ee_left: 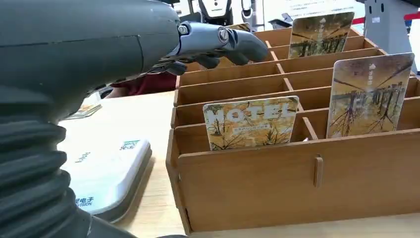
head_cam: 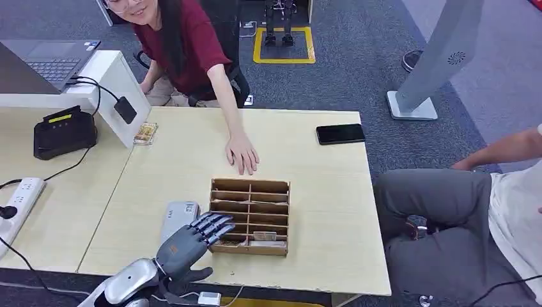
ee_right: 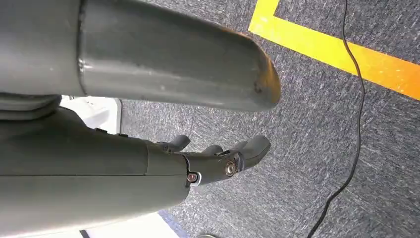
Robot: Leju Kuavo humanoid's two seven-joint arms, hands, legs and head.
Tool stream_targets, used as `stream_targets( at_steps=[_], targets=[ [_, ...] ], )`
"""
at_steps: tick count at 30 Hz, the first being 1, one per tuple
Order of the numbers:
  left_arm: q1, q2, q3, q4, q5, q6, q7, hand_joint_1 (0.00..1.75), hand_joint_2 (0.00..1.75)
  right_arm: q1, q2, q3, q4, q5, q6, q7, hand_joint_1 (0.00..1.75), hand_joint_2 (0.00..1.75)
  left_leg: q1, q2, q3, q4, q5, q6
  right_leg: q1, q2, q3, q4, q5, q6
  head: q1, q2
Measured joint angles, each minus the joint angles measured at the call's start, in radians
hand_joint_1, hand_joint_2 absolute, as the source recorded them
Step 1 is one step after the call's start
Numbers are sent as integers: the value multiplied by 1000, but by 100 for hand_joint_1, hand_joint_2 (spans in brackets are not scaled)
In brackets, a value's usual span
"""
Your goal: Pass the card to the sensor for recognition and then transmit it.
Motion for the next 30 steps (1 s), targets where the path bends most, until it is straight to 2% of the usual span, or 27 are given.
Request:
stream_targets(
  at_steps=[6, 19, 30],
  targets=[
    [-1, -7, -8, 0, -10, 1, 3, 0, 175, 0, 0, 0, 0, 1, 0, 3, 0, 0, 0, 0, 0, 0, 0, 0, 0, 0, 0, 0, 0, 0, 0, 0],
    [-18, -61, -24, 30, -69, 42, 45, 0, 175, 0, 0, 0, 0, 1, 0, -1, 0, 0, 0, 0, 0, 0, 0, 0, 0, 0, 0, 0, 0, 0, 0, 0],
    [-21, -78, -24, 63, -82, 54, 55, 0, 175, 0, 0, 0, 0, 2, 0, 0, 0, 0, 0, 0, 0, 0, 0, 0, 0, 0, 0, 0, 0, 0, 0, 0]
  ],
)
